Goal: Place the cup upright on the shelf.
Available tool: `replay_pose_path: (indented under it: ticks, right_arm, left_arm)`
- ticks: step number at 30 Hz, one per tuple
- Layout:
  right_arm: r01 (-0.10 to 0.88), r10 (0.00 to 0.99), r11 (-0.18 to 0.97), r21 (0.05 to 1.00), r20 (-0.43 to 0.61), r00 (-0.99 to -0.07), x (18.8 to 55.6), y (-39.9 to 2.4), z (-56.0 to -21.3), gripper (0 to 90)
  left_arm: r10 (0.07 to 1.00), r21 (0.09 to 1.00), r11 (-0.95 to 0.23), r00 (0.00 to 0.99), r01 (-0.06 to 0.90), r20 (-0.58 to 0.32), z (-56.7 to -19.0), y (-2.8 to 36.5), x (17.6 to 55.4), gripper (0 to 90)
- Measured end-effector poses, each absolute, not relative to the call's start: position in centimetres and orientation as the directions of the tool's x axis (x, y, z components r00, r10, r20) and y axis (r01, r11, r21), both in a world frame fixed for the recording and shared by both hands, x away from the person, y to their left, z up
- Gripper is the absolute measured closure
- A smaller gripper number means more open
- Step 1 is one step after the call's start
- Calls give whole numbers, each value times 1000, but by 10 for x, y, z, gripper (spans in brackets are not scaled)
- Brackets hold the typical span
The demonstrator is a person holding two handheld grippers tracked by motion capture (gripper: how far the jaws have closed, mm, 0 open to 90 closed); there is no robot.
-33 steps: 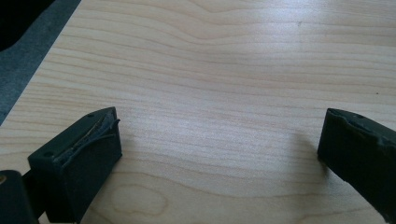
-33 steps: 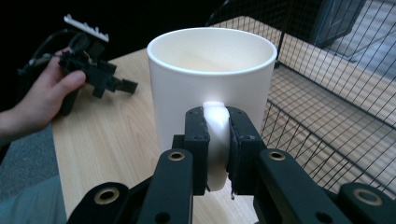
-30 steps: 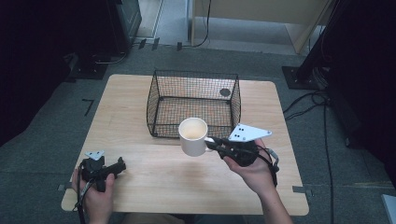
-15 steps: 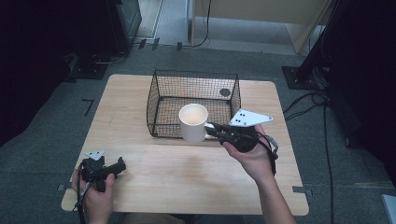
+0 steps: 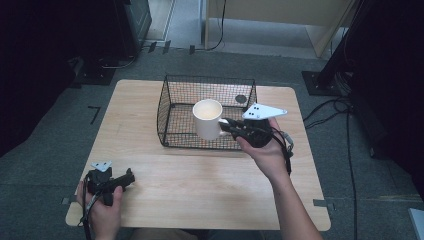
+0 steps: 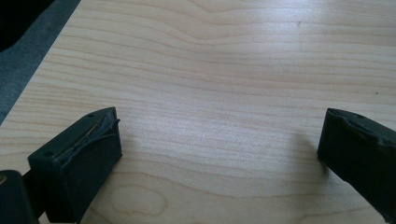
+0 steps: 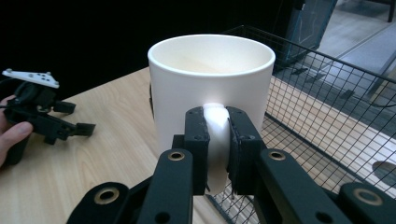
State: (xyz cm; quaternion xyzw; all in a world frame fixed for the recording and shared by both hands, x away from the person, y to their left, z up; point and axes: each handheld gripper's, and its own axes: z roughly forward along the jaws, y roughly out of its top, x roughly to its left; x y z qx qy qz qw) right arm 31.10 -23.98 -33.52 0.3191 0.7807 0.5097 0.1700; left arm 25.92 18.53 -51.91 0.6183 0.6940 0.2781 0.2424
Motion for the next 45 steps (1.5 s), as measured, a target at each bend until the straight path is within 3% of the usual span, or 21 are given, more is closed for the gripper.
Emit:
replay_pose_path:
  ticks: [12,45]
  right_arm:
    - [309,697,275,910,33,-716,343,-237,-341,807]
    - [267,646,266,926,34,-763,418,-223,-374,807]
  left_arm:
    - [993,687,81,-118,722,7,-519,185,259,0]
    - [993,686,80,-117,724,8,-519,185,259,0]
